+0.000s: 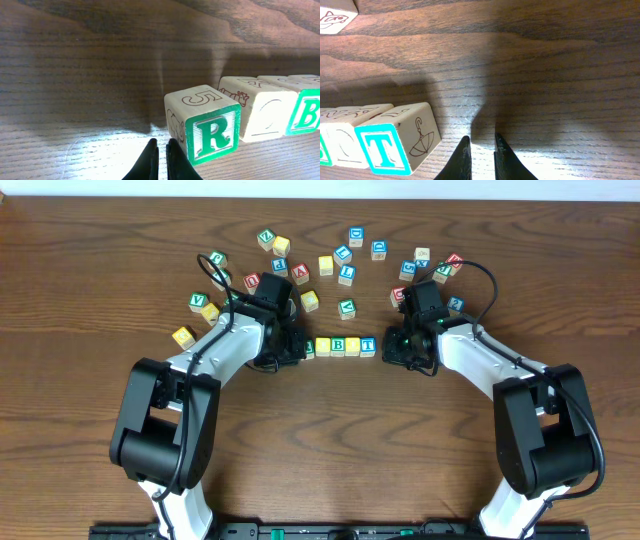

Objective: Spell out ROBOT

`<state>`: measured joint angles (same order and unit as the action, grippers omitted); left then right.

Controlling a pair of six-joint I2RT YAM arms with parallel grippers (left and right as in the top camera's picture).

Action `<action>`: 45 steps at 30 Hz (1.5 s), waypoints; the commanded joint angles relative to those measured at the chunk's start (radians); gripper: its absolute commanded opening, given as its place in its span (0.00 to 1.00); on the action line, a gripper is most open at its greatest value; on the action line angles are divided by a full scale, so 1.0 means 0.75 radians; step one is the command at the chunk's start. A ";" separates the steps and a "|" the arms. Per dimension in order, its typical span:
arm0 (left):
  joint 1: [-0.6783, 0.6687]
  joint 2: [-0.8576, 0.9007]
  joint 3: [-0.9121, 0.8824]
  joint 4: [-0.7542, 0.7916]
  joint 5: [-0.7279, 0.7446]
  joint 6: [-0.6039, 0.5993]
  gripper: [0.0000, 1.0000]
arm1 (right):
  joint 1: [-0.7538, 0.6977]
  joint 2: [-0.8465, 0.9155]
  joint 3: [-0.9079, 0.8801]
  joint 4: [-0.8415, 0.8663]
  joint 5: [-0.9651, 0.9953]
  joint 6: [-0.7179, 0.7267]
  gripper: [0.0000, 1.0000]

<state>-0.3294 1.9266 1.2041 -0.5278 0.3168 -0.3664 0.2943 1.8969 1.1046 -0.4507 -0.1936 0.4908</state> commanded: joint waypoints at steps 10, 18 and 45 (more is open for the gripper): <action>-0.006 0.012 -0.012 0.040 0.015 -0.002 0.07 | 0.021 -0.008 -0.012 -0.005 0.031 0.013 0.12; -0.006 0.012 -0.012 0.066 0.015 -0.002 0.08 | 0.021 -0.008 -0.012 -0.005 0.031 0.012 0.12; -0.006 0.012 -0.012 0.088 -0.019 0.043 0.08 | 0.024 -0.008 -0.012 0.091 0.005 -0.042 0.13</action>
<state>-0.3294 1.9266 1.2037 -0.4633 0.3122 -0.3584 0.2947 1.8969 1.1038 -0.3946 -0.1864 0.4854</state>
